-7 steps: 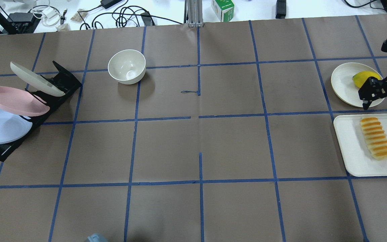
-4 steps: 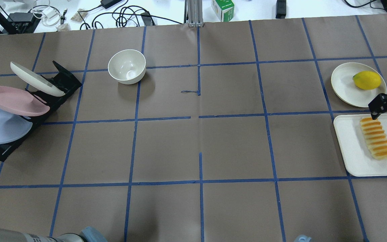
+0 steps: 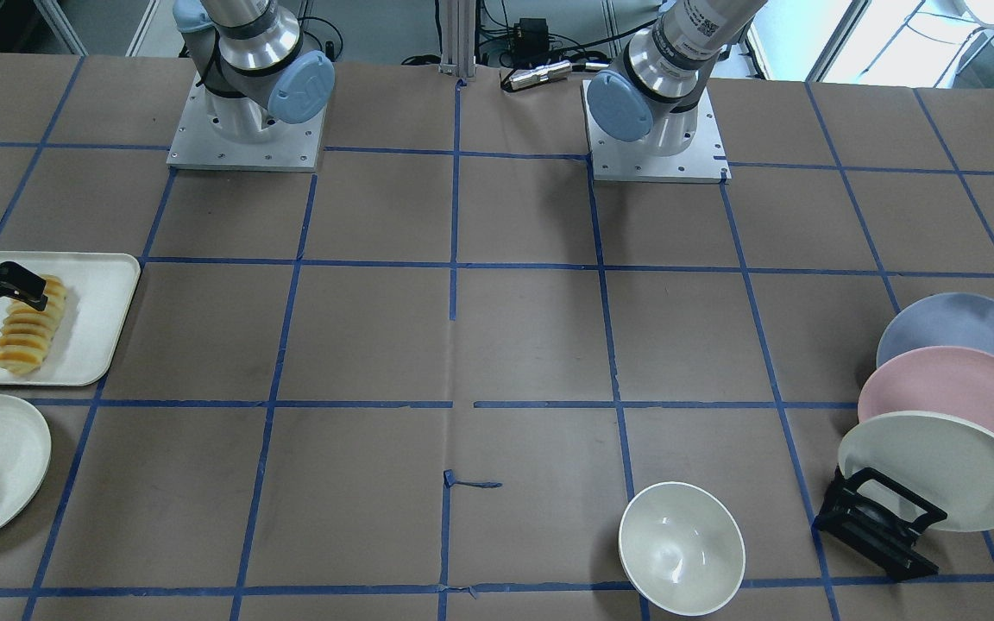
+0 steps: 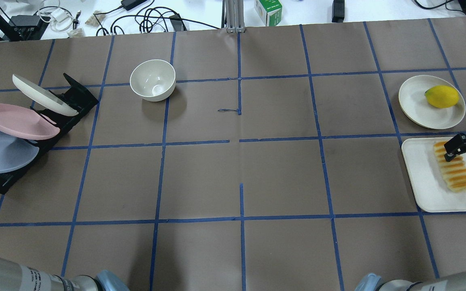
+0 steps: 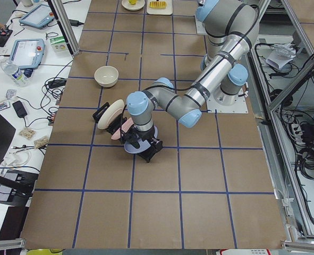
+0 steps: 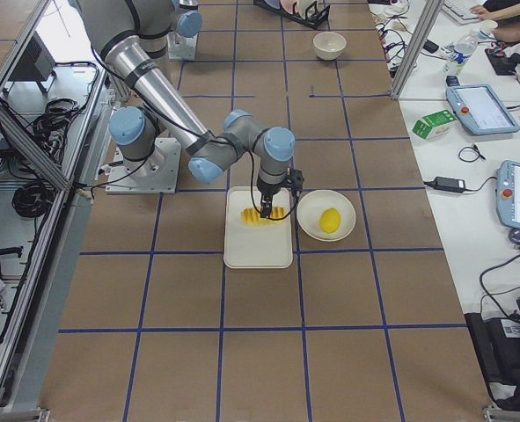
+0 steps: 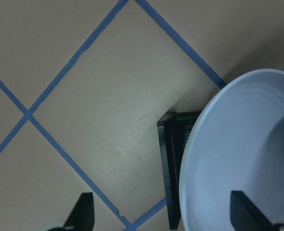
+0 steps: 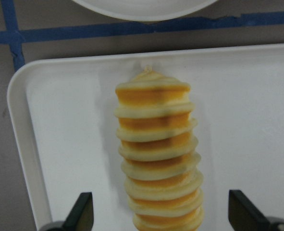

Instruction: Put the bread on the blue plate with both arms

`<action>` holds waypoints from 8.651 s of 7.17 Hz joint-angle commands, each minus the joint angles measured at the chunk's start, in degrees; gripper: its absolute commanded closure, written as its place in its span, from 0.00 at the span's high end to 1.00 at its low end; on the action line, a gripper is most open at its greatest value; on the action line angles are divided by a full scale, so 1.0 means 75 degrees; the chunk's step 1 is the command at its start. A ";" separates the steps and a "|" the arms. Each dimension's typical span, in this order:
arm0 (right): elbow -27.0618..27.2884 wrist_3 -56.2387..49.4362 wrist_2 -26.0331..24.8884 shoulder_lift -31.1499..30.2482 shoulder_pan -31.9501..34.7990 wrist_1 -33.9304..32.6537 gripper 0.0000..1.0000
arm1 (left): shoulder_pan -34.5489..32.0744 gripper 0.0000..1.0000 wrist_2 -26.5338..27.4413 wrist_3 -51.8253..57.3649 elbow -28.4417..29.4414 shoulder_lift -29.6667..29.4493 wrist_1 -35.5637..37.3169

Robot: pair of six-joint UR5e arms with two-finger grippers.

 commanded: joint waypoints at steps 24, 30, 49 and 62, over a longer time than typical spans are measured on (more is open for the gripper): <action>-0.1396 0.2658 0.0196 -0.1508 0.3148 0.2344 0.00 | -0.6764 0.00 -0.3264 -0.4041 -0.2499 0.1909 0.1647; -0.1478 0.6192 0.0630 -0.1043 0.6150 0.1975 0.00 | -0.7637 0.00 -0.3686 -0.4531 -0.3536 0.0033 0.4946; -0.2708 0.8234 0.1474 0.2029 0.8263 0.0284 0.71 | -0.7450 1.00 -0.1554 -0.1274 0.0178 0.2504 -0.2132; -0.3048 0.6313 0.0968 -0.2188 0.5333 0.5171 1.00 | -0.7438 1.00 -0.1319 -0.0840 0.0647 0.2129 -0.2179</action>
